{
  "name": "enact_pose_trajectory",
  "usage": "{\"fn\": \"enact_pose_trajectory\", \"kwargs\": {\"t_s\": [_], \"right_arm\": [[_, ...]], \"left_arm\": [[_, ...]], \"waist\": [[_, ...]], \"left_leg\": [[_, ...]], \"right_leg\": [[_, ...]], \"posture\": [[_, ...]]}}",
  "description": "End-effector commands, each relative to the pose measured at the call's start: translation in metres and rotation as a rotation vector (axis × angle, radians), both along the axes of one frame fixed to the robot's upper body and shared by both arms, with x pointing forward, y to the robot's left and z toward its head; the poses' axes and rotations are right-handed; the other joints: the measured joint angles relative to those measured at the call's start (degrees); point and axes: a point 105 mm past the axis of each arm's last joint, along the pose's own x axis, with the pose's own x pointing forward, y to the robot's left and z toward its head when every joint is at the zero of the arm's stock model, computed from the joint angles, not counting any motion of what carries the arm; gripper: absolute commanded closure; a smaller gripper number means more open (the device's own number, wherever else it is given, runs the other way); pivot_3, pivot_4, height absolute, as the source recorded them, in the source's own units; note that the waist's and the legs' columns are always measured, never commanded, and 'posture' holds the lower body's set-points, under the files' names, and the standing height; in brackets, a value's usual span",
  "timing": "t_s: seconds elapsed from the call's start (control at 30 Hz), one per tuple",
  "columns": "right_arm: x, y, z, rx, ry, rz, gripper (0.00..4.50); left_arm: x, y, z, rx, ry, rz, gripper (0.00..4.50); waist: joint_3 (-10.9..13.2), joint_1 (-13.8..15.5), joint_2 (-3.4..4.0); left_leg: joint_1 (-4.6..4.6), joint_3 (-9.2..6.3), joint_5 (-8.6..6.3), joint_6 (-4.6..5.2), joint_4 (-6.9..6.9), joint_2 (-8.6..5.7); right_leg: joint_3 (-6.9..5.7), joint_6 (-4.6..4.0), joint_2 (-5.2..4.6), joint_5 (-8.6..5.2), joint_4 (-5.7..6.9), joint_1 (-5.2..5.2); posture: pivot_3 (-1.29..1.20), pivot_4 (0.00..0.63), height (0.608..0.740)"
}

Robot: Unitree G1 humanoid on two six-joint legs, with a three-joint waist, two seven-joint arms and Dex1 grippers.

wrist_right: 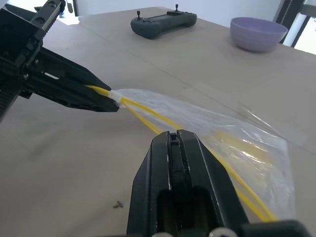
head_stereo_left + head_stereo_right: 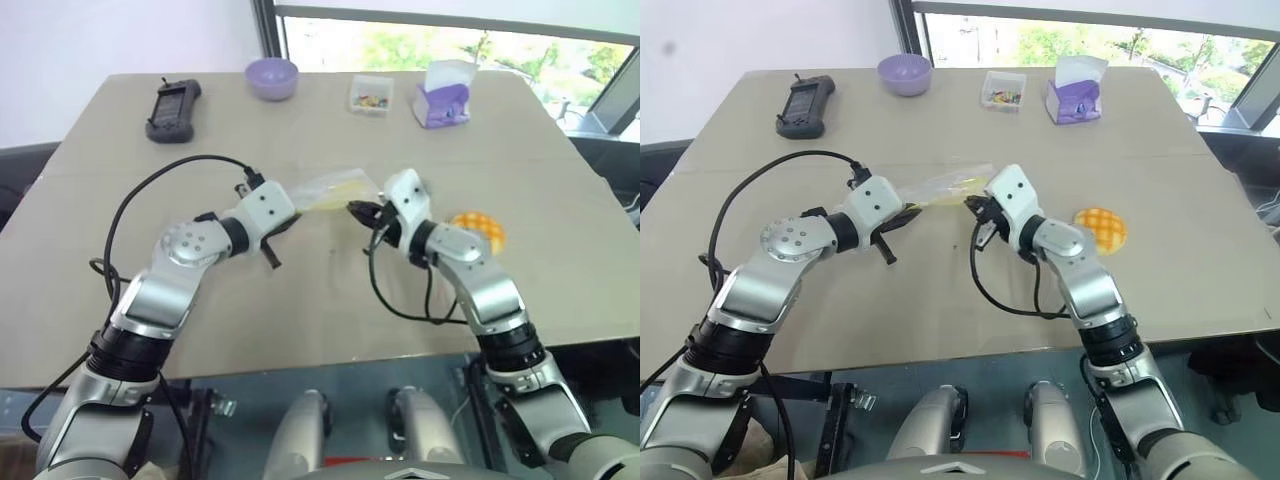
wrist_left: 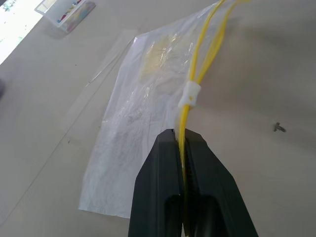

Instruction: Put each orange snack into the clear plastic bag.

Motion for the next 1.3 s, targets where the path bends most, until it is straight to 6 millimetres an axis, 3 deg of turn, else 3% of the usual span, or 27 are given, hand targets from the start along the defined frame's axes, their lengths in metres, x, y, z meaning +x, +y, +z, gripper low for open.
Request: {"fn": "enact_pose_trajectory", "kwargs": {"t_s": [0.03, 0.53, 0.83, 1.3], "right_arm": [[0.002, 0.008, 0.01, 0.028, -0.026, 0.003, 4.47], [0.013, 0.018, 0.008, 0.075, 0.019, -0.009, 4.47], [-0.011, 0.009, 0.017, 0.082, 0.053, 0.12, 4.47], [-0.002, 0.014, 0.008, 0.079, 0.082, 0.064, 4.47]], "left_arm": [[-0.001, -0.002, 0.017, 0.002, -0.069, -0.018, 4.5], [-0.01, -0.011, 0.013, 0.013, -0.066, -0.064, 4.5], [-0.007, -0.006, 0.013, 0.011, -0.066, -0.039, 4.5], [-0.013, -0.014, 0.014, 0.0, -0.063, -0.077, 4.5]], "waist": [[0.0, 0.0, 0.0], [0.0, -0.2, 0.0], [0.0, -0.1, 0.02], [0.0, -0.3, 0.01]], "left_leg": [[0.0, 0.0, 0.0, 0.0, 0.0, 0.0], [-0.01, 0.01, 0.0, 0.0, -0.01, 0.0], [-0.03, -0.01, 0.0, 0.0, -0.02, 0.0], [0.0, 0.18, -0.08, 0.1, 0.03, -0.02]], "right_leg": [[0.0, 0.0, 0.0, 0.0, 0.0, 0.0], [0.02, -0.02, 0.01, 0.01, -0.02, -0.01], [-0.01, -0.01, 0.01, 0.0, -0.04, -0.01], [0.27, -0.01, -0.02, 0.01, -0.12, 0.0]], "posture": [[0.0, 0.15, 0.74], [0.0, 0.15, 0.74], [0.0, 0.15, 0.74], [0.0, 0.15, 0.74]]}}
